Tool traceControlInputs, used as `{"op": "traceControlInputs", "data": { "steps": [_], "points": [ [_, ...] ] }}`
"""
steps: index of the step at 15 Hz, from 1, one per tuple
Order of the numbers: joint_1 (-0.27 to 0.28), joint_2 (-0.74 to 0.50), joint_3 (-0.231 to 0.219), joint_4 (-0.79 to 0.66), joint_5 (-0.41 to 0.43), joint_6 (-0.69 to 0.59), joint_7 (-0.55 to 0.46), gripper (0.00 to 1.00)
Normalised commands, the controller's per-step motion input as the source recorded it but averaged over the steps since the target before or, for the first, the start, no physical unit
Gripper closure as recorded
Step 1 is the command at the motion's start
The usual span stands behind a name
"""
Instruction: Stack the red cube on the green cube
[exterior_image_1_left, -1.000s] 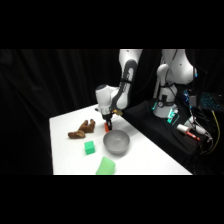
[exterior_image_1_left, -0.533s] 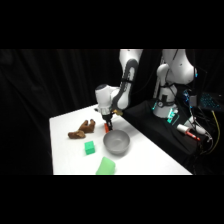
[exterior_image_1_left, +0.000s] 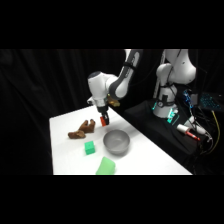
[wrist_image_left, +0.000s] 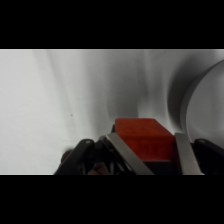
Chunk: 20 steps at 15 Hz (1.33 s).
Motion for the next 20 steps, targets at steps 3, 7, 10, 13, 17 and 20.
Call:
{"op": "traceControlInputs", "data": {
  "steps": [3,7,10,13,17,20],
  "points": [
    [0.040,-0.08,0.061,0.29,-0.104,-0.33,-0.04,0.68],
    [0.053,0.10,0.088,0.35,-0.050,-0.15,-0.06,0.68],
    [0.059,0.20,0.060,0.43,-0.044,-0.15,-0.06,0.68],
    [0.049,0.26,0.042,0.50,-0.041,-0.19,-0.08,0.68],
    [0.020,0.29,0.036,0.51,-0.005,-0.20,-0.12,0.68],
    [0.017,0.29,0.037,0.44,0.024,-0.16,-0.13,0.68]
  ]
}}
